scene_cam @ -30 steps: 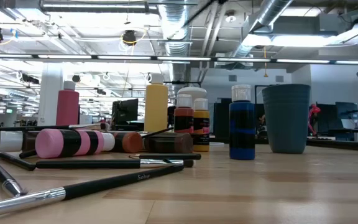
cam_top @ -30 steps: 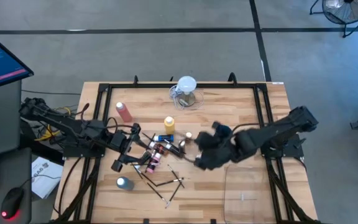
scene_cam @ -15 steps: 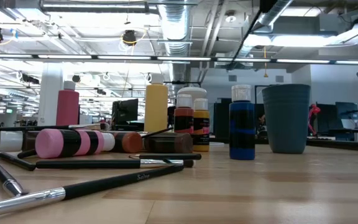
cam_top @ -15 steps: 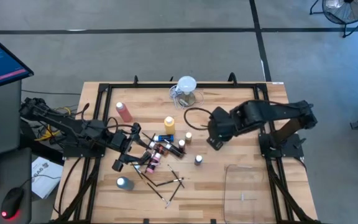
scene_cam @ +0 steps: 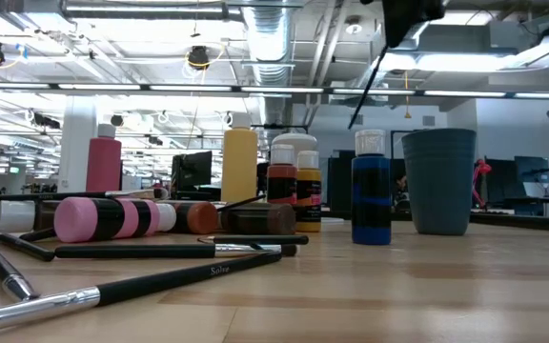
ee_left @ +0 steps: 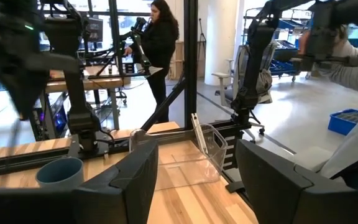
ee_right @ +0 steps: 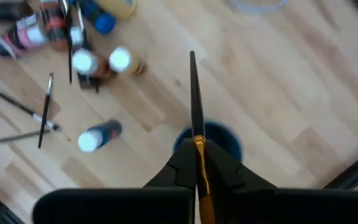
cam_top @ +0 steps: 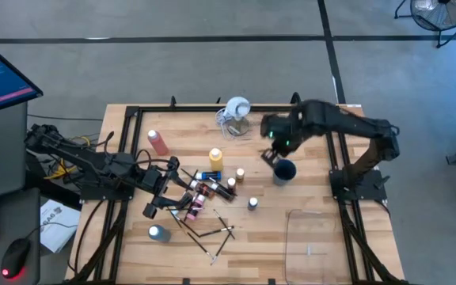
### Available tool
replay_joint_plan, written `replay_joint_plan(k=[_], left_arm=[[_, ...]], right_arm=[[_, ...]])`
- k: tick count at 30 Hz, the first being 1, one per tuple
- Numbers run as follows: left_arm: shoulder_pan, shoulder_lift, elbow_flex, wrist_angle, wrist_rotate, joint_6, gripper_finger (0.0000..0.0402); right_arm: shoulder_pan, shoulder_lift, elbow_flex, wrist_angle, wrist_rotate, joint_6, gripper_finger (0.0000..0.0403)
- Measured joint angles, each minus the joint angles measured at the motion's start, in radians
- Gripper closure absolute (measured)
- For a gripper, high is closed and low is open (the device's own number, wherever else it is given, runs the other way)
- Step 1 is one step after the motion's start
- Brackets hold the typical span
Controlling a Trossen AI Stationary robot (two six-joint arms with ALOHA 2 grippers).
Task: Pick & Place Paint Supplies
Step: Put the top black gold paintbrush into the blue cup
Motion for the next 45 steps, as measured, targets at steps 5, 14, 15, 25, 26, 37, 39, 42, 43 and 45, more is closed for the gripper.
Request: replay_joint_plan(k=[5, 14, 15, 25, 26, 37, 39, 42, 43, 45], left_arm=[[0.0, 0.0, 0.0, -0.001, 0.0, 0.0, 0.0198], [0.0, 0.002, 0.0, -0.036, -0.007, -0.015, 0.0198], [0.0, 0.009, 0.0, -0.036, -0.01, -0.016, 0.0198], [0.002, 0.047, 0.0, -0.035, -0.08, -0.019, 0.0198], [0.003, 0.048, 0.0, -0.033, -0.085, -0.024, 0.0198], [-0.002, 0.052, 0.0, -0.024, -0.085, -0.062, 0.0198], [-0.002, 0.053, 0.0, -0.027, -0.085, -0.062, 0.0198], [-0.002, 0.053, 0.0, -0.026, -0.081, -0.061, 0.0198], [-0.002, 0.053, 0.0, -0.027, -0.08, -0.062, 0.0198], [-0.002, 0.053, 0.0, -0.026, -0.078, -0.061, 0.0198]], right_arm=[[-0.132, 0.0, 0.052, 0.002, -0.077, -0.207, 0.0402], [-0.215, -0.083, -0.037, 0.001, -0.112, -0.302, 0.0403], [-0.211, -0.111, -0.064, 0.0, -0.112, -0.298, 0.0403], [-0.1, -0.403, -0.261, -0.003, -0.111, -0.162, 0.0403], [-0.085, -0.41, -0.264, -0.001, -0.105, -0.151, 0.0403], [0.104, -0.287, -0.304, 0.001, -0.157, -0.085, 0.0403], [0.117, -0.258, -0.304, 0.001, -0.157, -0.085, 0.0403], [0.12, -0.223, -0.304, 0.001, -0.147, -0.092, 0.0403], [0.12, -0.216, -0.304, 0.001, -0.142, -0.094, 0.0403], [0.119, -0.215, -0.304, 0.0, -0.142, -0.096, 0.0403]])
